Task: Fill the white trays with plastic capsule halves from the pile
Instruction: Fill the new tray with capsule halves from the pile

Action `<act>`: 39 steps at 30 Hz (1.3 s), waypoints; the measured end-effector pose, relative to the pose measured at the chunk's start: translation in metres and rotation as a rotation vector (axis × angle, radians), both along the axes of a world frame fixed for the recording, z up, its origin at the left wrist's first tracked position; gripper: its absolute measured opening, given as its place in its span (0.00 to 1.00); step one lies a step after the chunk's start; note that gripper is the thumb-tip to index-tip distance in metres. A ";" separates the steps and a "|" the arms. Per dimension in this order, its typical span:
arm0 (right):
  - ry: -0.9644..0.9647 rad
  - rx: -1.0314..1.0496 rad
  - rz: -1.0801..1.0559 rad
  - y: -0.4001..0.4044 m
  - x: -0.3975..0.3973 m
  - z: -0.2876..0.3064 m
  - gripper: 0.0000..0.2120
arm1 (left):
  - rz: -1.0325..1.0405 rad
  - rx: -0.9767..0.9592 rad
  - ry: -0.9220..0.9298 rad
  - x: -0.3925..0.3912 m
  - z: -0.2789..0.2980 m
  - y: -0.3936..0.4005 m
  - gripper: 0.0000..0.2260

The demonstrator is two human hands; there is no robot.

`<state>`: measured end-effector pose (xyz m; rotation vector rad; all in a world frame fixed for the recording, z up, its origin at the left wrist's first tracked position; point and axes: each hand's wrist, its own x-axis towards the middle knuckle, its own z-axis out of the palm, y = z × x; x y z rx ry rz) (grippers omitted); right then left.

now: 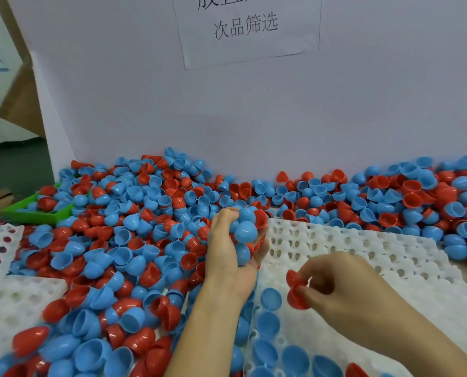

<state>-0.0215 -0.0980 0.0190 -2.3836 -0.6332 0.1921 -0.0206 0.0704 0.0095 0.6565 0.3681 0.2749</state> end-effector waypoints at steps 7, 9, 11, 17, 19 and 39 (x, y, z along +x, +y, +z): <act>-0.034 -0.197 0.052 0.006 -0.003 -0.004 0.09 | -0.004 -0.001 -0.020 0.000 0.000 -0.001 0.15; -0.029 -0.245 0.061 0.005 -0.006 -0.005 0.05 | -0.008 0.004 -0.026 -0.001 0.000 -0.001 0.15; -0.045 -0.289 0.057 0.007 -0.009 -0.006 0.03 | -0.010 0.011 -0.034 -0.001 0.000 -0.001 0.13; -0.106 -0.361 0.034 0.014 -0.015 -0.005 0.12 | -0.014 0.038 -0.025 -0.002 0.000 -0.005 0.08; -0.111 -0.370 0.034 0.014 -0.014 -0.006 0.13 | -0.020 0.040 -0.026 -0.002 0.000 -0.006 0.06; -0.026 -0.110 0.095 -0.004 0.000 -0.007 0.09 | -0.090 0.087 -0.075 -0.005 0.002 -0.012 0.02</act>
